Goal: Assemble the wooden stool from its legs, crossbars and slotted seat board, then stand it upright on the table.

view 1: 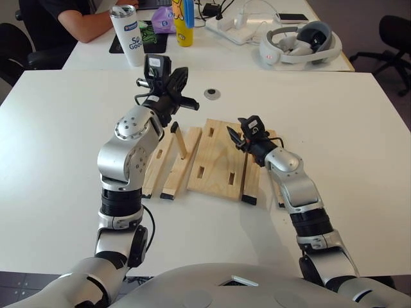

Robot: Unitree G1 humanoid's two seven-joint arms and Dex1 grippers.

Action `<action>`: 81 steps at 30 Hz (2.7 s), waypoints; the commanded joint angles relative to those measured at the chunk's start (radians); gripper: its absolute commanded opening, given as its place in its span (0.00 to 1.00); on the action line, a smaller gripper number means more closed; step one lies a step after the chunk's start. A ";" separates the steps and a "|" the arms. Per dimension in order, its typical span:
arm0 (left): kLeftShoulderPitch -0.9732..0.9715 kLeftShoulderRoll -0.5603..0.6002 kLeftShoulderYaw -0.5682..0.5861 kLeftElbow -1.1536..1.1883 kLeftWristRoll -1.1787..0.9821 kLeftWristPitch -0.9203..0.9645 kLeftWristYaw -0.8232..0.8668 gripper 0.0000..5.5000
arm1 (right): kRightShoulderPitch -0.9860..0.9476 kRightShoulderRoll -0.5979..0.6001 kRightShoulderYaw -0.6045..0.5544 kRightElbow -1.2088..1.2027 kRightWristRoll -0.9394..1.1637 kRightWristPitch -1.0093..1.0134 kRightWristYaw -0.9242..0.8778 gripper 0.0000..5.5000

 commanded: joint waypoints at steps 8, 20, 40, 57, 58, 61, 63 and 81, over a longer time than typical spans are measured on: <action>0.020 -0.006 -0.049 0.002 0.030 0.011 0.012 0.00 | -0.031 0.008 0.016 0.009 -0.006 0.002 0.014 0.38; -0.166 0.023 -0.011 -0.243 0.072 -0.040 0.064 0.00 | -0.030 0.003 0.011 0.015 -0.007 -0.008 0.013 0.38; -0.015 -0.009 -0.020 -0.112 0.055 -0.014 0.056 0.00 | -0.039 0.019 0.030 -0.002 -0.006 0.010 0.023 0.38; 0.218 0.378 0.226 -0.516 -0.217 0.585 -0.172 0.34 | 0.113 0.013 -0.099 -0.148 0.002 0.051 -0.109 0.38; 0.225 0.386 0.228 -0.526 -0.231 0.616 -0.179 0.37 | 0.115 0.017 -0.114 -0.155 0.004 0.055 -0.124 0.38; 0.226 0.416 0.216 -0.539 -0.259 0.685 -0.198 0.44 | 0.106 0.022 -0.158 -0.169 0.000 0.051 -0.170 0.38; 0.218 0.424 0.197 -0.545 -0.278 0.718 -0.208 0.50 | 0.102 0.026 -0.194 -0.179 -0.003 0.046 -0.211 0.38; 0.400 0.202 -0.025 -0.533 -0.146 0.645 -0.001 0.58 | 0.006 0.024 -0.212 -0.140 0.017 0.053 -0.203 0.38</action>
